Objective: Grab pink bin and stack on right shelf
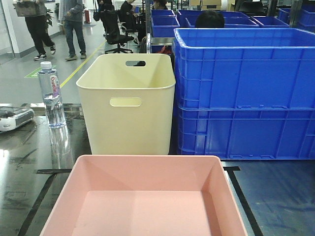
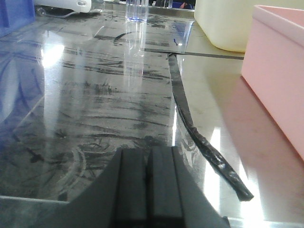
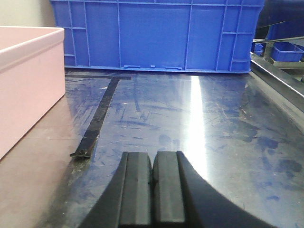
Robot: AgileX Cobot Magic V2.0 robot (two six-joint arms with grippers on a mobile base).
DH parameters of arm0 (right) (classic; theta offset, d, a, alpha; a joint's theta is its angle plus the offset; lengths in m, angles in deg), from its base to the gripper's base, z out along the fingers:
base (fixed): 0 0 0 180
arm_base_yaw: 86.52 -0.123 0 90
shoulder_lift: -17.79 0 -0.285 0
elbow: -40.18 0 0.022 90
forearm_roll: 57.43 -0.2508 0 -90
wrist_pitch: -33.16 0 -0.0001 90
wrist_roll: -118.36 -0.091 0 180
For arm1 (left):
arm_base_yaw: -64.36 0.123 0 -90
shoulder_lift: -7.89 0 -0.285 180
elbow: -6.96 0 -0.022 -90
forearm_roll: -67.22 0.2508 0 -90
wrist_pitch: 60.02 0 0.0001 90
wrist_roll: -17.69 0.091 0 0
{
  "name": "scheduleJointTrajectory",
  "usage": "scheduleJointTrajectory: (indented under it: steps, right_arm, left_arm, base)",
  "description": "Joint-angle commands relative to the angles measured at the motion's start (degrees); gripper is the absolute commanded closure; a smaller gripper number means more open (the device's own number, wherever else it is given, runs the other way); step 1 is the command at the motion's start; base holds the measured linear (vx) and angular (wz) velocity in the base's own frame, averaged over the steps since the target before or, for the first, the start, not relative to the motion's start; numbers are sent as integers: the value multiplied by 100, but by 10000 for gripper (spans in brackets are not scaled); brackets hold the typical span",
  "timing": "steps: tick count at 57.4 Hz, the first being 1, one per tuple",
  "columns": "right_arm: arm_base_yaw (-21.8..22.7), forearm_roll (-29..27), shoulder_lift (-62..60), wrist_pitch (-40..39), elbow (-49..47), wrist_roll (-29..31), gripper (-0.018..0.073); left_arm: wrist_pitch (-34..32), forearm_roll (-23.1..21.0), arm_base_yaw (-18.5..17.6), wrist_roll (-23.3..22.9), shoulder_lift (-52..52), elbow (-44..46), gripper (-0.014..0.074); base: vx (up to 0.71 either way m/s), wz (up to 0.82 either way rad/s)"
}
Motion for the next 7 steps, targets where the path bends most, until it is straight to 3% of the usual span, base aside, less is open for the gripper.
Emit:
scheduleJointTrajectory:
  steps: [1, 7]
  right_arm:
    - [-1, 25, -28, -503, 7, 25, 571]
    - [-1, 25, -28, -503, 7, 25, 571]
  left_arm:
    - [-459, -13, -32, -50, -85, -98, 604]
    - [-459, -13, -32, -50, -85, -98, 604]
  base:
    - [0, 0]
    - [0, 0]
